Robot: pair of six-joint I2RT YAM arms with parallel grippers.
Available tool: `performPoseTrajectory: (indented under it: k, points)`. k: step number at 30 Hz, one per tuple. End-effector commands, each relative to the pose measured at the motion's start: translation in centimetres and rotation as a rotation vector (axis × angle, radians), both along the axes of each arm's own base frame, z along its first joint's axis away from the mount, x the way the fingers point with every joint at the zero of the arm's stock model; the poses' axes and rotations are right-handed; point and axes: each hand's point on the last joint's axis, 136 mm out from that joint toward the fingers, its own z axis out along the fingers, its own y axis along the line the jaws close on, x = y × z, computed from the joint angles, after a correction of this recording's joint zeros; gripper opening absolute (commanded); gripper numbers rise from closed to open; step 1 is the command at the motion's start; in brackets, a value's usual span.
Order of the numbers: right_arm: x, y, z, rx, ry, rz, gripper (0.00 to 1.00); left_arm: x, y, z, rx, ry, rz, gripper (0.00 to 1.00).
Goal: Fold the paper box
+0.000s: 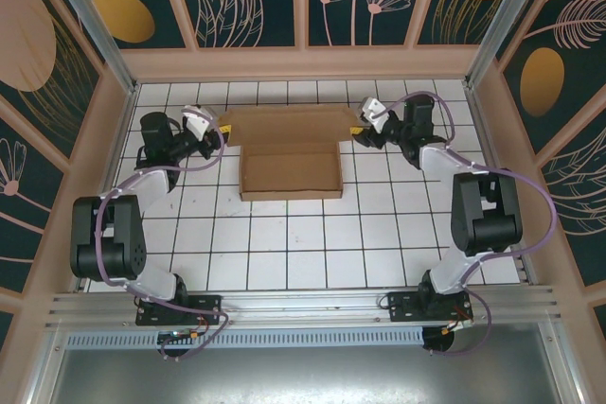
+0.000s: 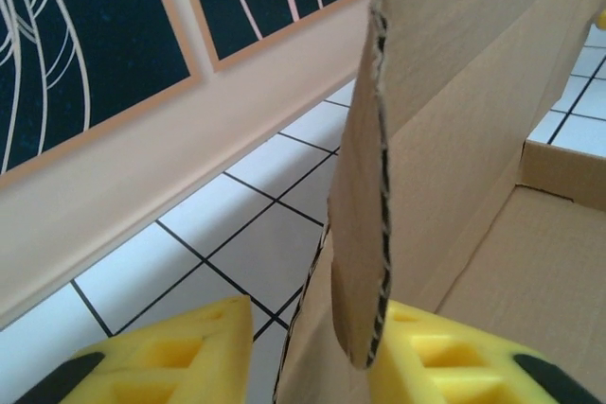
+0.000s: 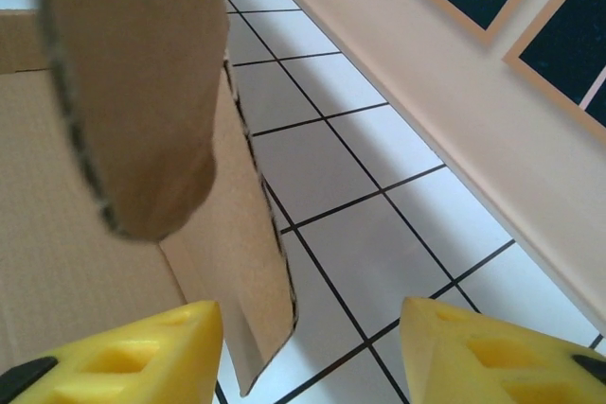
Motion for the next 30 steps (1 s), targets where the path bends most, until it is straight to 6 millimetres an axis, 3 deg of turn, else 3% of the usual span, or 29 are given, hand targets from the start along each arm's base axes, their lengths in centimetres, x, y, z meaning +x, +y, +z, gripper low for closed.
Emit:
performPoseTrajectory:
  k: [1, 13, 19, 23, 30]
  points:
    - [0.0, 1.2, 0.3, -0.006, -0.003, 0.055, 0.47, -0.3, -0.5, -0.7, 0.028, 0.018, -0.071, 0.29]
    - [-0.4, 2.2, 0.5, 0.000, 0.016, 0.071, 0.14, -0.6, -0.4, -1.5, 0.070, 0.038, -0.076, 0.06]
    - [-1.0, 2.9, 1.0, 0.007, 0.021, 0.074, 0.09, -0.7, -0.5, -1.0, 0.071, 0.028, -0.054, 0.00]
    - [-0.8, 3.6, 2.0, 0.044, 0.036, 0.025, 0.06, -0.6, -1.6, -0.4, 0.033, 0.050, -0.047, 0.00]
    - [-0.6, 4.8, 2.0, 0.059, 0.105, -0.099, 0.01, 0.7, -2.9, 1.1, -0.119, 0.137, 0.121, 0.00]
